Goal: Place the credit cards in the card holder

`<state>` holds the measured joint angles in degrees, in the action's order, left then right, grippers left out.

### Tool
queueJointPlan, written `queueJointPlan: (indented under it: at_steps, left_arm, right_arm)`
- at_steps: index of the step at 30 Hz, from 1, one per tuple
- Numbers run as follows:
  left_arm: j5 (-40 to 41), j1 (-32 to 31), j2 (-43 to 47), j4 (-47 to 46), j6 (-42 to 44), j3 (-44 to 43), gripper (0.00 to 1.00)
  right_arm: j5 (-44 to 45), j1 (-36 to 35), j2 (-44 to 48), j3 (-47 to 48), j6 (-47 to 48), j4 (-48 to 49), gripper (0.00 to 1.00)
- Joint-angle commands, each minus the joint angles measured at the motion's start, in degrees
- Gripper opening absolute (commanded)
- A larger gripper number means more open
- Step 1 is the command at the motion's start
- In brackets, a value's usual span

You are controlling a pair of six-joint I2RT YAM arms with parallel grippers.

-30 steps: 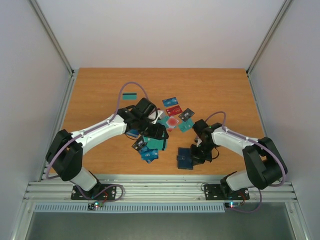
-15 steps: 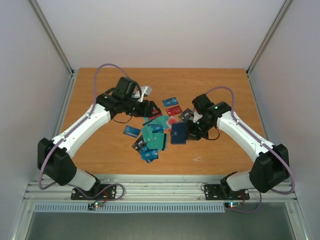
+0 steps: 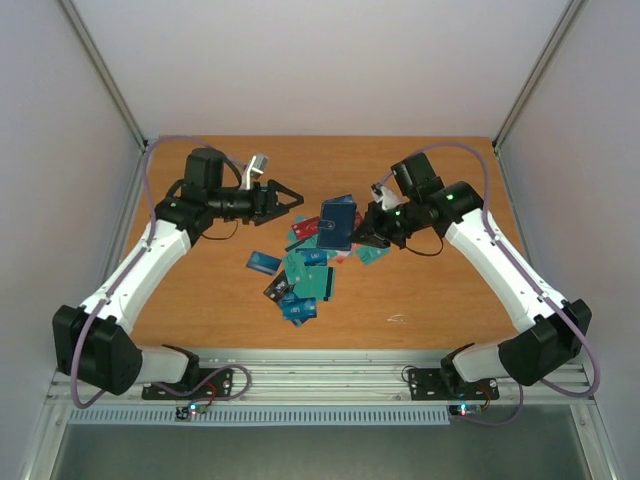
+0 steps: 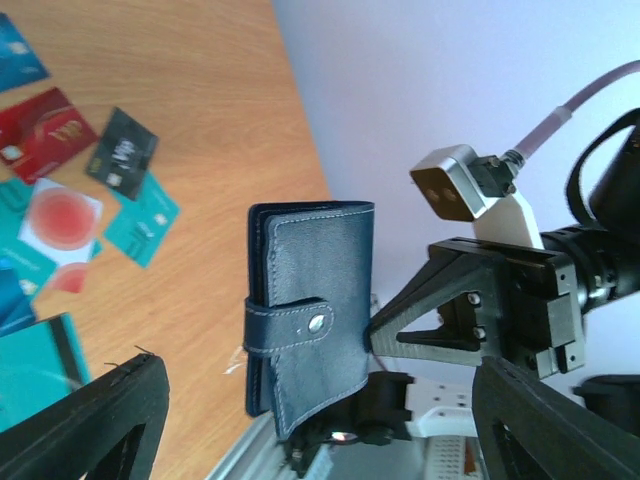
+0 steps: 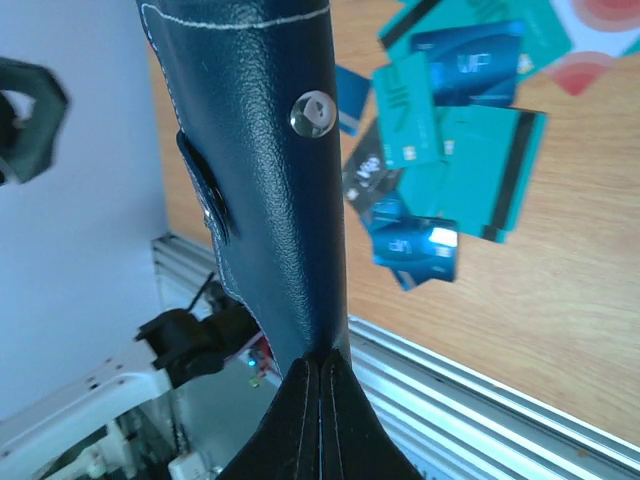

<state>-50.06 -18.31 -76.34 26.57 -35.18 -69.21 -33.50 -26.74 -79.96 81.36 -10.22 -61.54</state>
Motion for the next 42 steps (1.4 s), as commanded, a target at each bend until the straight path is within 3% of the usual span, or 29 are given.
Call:
queueJointPlan:
  at_steps: [1,4,10,14,24,27,30,32,33,34,36,38,42]
  left_arm:
    - [-11.29,1.1,1.05,-17.98,-9.77,3.02,0.84]
    - [-14.18,1.17,0.99,-25.13,-14.82,4.86,0.83]
    - [-16.27,1.1,0.2,-30.32,-17.76,7.29,0.79]
    - [-17.38,1.15,-1.12,-42.02,-24.74,9.24,0.75]
    - [-20.52,0.95,-9.1,-81.17,-54.32,12.07,0.29]
    - [-21.38,0.54,-11.03,-84.57,-58.44,10.84,0.23]
    - [-21.35,0.51,-11.01,-82.06,-58.18,9.97,0.16]
    - [-21.15,0.54,-10.25,-77.2,-55.54,9.38,0.05]
    - [-21.01,0.47,-9.78,-74.03,-54.14,9.1,0.01]
    - [-20.77,0.49,-9.07,-71.02,-51.61,8.68,0.0]
    - [-20.46,0.54,-7.85,-65.44,-48.33,7.69,0.0]
    - [-20.49,0.47,-6.83,-61.33,-45.68,6.16,0.0]
    - [-20.85,0.51,-5.6,-59.69,-45.93,4.49,0.0]
  right_arm:
    - [-8.65,-0.31,2.08,2.19,-0.74,5.08,0.01]
    - [-11.45,-0.33,3.29,1.45,-0.77,8.39,0.01]
    - [-15.33,-0.4,5.01,-0.45,-3.39,15.21,0.01]
    - [-19.41,-0.42,4.62,-0.67,-3.26,17.4,0.01]
    - [-19.87,-0.42,3.57,1.05,-2.37,17.98,0.01]
    - [-19.16,-0.42,3.1,2.34,-1.47,16.63,0.01]
    - [-19.05,-0.42,2.51,3.51,-0.83,15.8,0.01]
    - [-18.66,-0.42,2.03,4.57,-0.08,14.74,0.09]
    - [-18.17,-0.42,1.94,4.91,0.27,14.38,0.22]
    - [-17.37,-0.42,1.78,5.27,0.88,13.75,0.56]
    - [-16.16,-0.22,1.43,5.9,2.24,12.33,0.92]
    - [-16.38,0.72,1.43,5.69,2.43,12.84,0.98]
    - [-24.37,4.63,2.61,2.22,-3.49,23.92,0.96]
